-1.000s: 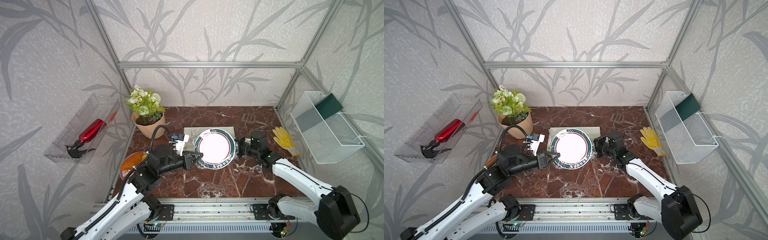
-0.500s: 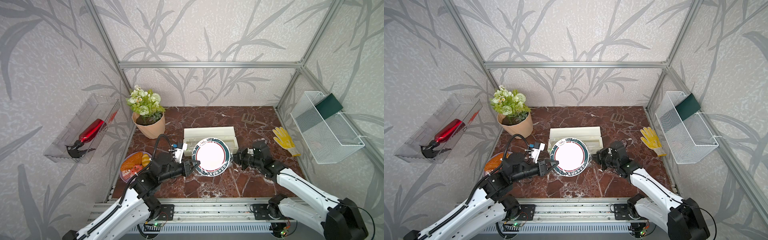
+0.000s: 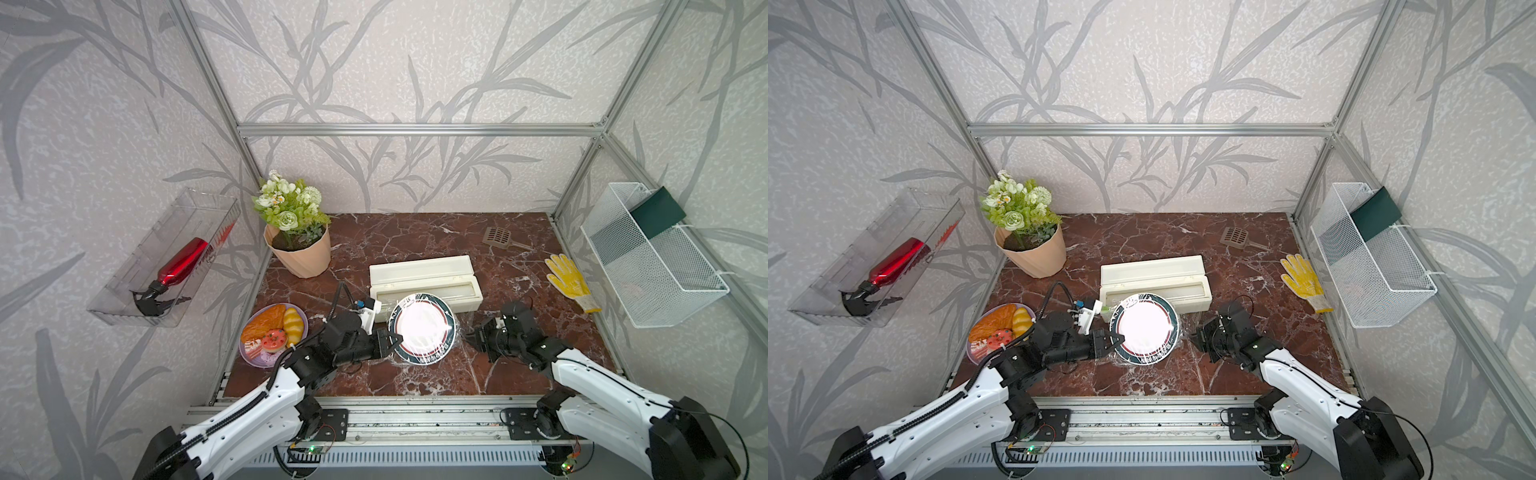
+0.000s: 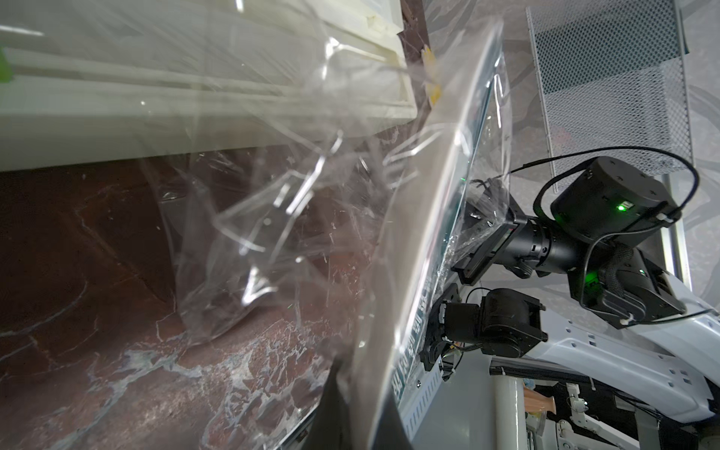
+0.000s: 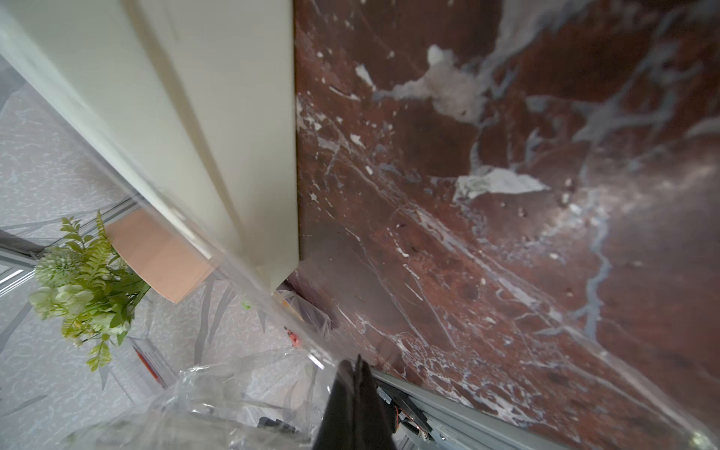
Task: Wrap the plate with plastic wrap
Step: Place the plate at the center of the board.
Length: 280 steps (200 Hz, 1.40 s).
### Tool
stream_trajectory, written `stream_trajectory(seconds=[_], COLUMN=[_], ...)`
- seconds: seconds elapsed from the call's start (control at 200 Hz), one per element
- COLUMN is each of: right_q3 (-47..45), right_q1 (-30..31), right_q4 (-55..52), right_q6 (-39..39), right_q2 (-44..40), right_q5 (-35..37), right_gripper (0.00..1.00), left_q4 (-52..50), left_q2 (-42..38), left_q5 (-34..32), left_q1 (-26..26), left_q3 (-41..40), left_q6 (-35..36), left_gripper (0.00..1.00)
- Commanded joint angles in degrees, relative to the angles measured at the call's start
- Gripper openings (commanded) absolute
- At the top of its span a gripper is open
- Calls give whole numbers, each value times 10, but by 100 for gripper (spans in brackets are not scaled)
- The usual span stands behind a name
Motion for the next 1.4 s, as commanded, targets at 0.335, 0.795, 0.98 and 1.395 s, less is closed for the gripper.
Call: stream_trajectory(seconds=[0.335, 0.795, 0.98, 1.395], right_q3=[-20, -8, 8, 163], right_q1=[9, 12, 8, 3], right_q4=[29, -28, -116, -329], right_q6=[-39, -84, -123, -335], right_q2=[82, 77, 33, -8], right_q5=[17, 59, 123, 246], right_gripper=[0, 5, 28, 49], left_q4=[74, 87, 65, 5], left_q2=[125, 295, 309, 345], left_q5=[7, 30, 22, 4], left_q1=[-18, -12, -9, 2], left_q3=[-19, 13, 12, 30], left_q6=[-33, -42, -42, -24], left_gripper=[0, 0, 0, 24])
